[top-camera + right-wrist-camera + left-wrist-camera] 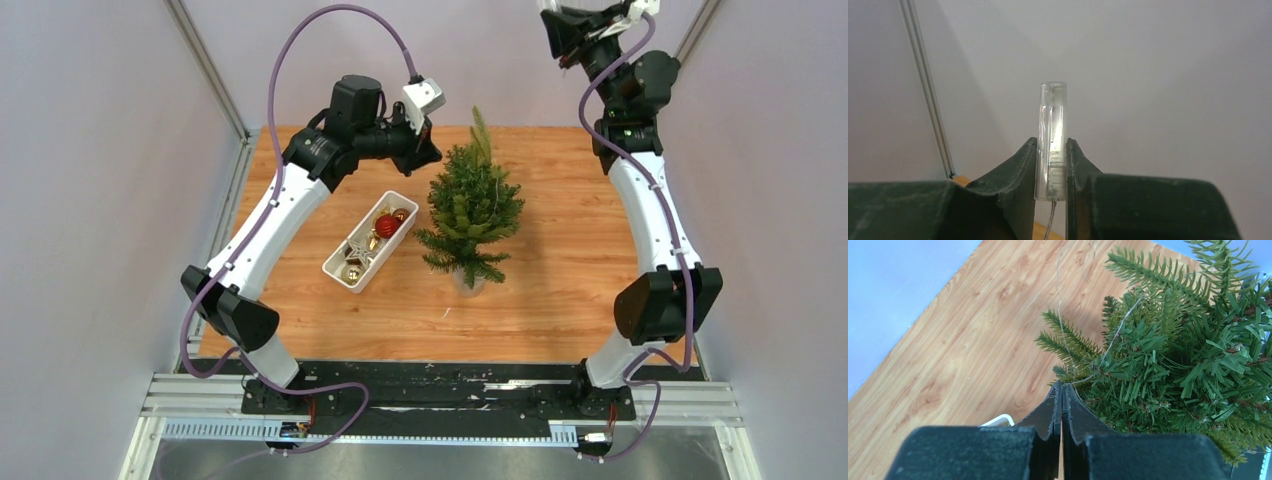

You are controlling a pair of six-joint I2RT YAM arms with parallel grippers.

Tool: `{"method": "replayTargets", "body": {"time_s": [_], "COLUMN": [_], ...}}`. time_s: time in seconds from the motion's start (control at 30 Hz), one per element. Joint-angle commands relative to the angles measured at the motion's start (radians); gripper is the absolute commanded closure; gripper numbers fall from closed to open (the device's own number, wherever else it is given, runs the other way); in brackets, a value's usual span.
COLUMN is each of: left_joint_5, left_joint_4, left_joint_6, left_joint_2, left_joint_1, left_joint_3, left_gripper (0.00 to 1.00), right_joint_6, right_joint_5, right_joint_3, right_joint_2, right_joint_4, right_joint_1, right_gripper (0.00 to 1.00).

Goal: Decorate the small christmas tree
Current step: Wrap the decoration item around the Christmas tree.

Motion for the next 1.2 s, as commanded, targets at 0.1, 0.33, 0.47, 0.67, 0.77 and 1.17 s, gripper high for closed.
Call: {"method": "replayTargets", "body": {"time_s": [0.1, 0.33, 0.47, 0.67, 0.77, 1.17], "left_joint_5": [0.038, 0.05, 0.051, 0.052, 0.064, 0.105], "left_joint_4": [0.023, 0.006, 0.005, -0.004, -0.013, -0.102], "left_joint_6": [-0.02, -0.031, -0.034, -0.034, -0.037, -0.004], "left_joint_2": [-0.052, -0.078, -0.104, -0.126, -0.139, -0.22], "left_joint_1": [-0.001, -0.001, 0.0, 0.0, 0.001, 0.004], "left_joint_3": [-0.02, -0.036, -0.055, -0.059, -0.066, -0.046], "left_gripper": [0.77, 0.4, 0.3, 0.22, 0.19, 0.16], "right_joint_6": [-0.039, 0.006, 0.024, 0.064, 0.083, 0.045], "right_joint_5": [0.042, 0.005, -0.001, -0.076, -0.127, -0.269], "right_joint_3": [-0.387, -0.718, -0.817, -0.803, -0.786, -0.886], "right_joint_2": [-0.26, -0.579, -0.676, -0.688, -0.694, -0.895], "right_joint_4": [0.023, 0.015, 0.009, -0.031, -0.053, -0.133], "right_joint_1": [-0.027, -0.023, -0.011, 0.001, 0.012, 0.019], "right_gripper": [1.0, 1.0, 1.0, 1.0, 1.0, 1.0]}}
